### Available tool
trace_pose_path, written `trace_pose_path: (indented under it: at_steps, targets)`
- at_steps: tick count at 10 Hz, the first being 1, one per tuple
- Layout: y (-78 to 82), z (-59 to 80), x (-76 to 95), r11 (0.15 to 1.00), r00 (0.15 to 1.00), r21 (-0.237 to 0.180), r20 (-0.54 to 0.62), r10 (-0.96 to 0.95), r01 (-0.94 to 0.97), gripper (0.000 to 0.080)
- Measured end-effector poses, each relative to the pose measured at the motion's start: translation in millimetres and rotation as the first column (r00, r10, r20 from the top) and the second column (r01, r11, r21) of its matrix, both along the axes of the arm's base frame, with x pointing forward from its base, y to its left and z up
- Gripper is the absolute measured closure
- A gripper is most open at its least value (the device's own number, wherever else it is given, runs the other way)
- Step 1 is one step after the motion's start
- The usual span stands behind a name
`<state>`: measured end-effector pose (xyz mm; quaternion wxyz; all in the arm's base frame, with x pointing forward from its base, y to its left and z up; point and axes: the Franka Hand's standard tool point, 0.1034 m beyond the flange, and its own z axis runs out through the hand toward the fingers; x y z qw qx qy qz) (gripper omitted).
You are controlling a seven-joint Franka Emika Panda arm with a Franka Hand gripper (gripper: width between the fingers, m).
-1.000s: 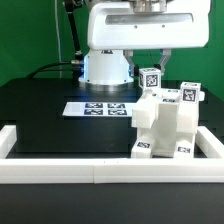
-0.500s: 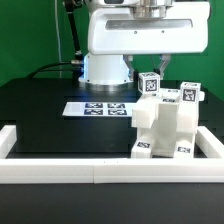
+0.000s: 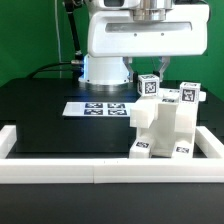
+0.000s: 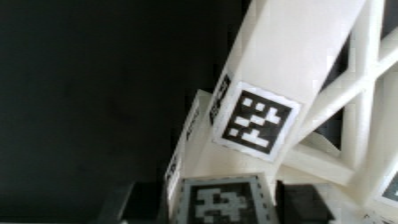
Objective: Assemble chair
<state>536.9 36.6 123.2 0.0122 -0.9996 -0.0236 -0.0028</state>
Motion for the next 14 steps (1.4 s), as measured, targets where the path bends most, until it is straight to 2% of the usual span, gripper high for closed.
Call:
trace_pose_path:
  at_steps: [10,14]
  targets:
    - [0.1,0.1,0.0,1.000,1.000,0.001,0.000,-0.021,0.021,0.0511]
    - [1.9,0.4,0.1,0.964,0.964,0.003,-0.006,-0.267,0.267,0.0511]
